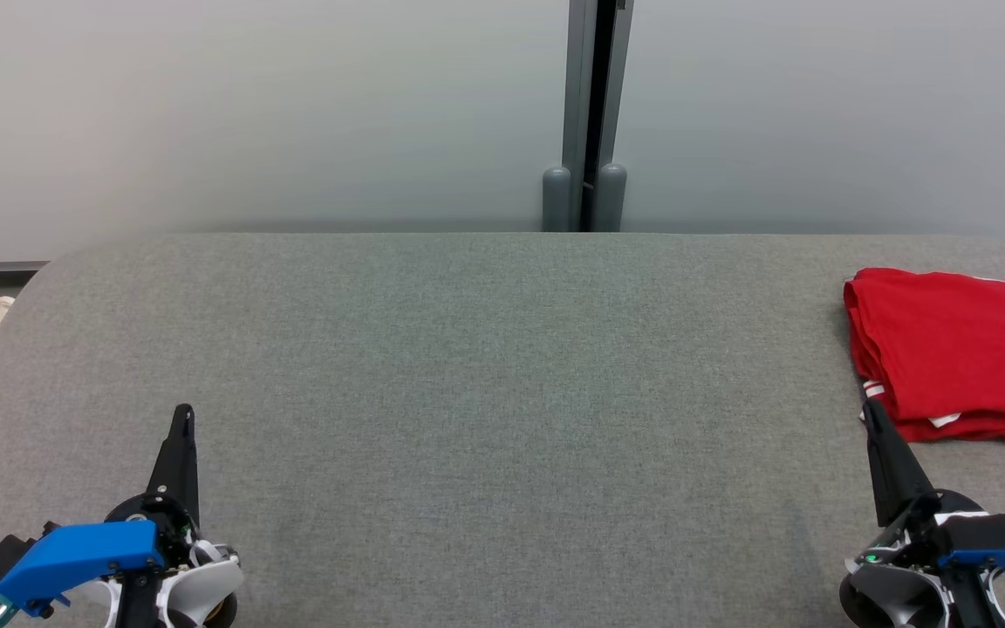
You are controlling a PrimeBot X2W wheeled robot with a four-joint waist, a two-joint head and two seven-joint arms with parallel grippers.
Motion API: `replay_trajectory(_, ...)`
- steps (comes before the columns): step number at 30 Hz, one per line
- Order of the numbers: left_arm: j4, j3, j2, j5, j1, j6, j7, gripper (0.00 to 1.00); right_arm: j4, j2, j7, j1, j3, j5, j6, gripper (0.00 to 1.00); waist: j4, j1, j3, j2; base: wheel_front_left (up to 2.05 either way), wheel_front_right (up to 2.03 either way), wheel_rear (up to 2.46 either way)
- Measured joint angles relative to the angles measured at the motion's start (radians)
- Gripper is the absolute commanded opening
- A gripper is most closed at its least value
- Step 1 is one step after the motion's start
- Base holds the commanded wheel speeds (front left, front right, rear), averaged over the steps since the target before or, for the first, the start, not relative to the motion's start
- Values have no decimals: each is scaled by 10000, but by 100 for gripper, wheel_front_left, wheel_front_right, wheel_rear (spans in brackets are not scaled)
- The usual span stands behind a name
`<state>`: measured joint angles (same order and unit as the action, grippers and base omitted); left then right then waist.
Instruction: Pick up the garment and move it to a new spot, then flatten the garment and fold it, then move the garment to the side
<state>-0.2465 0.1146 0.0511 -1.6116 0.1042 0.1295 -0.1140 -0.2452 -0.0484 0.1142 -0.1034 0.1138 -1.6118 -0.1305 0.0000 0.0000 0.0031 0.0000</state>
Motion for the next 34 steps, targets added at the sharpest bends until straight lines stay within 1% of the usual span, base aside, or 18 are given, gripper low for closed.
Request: replay_trajectory(34, 0, 0, 0, 0, 0, 0, 0, 0, 0, 0, 0, 0, 0, 0, 0, 0, 0, 0, 0, 0, 0, 0, 0)
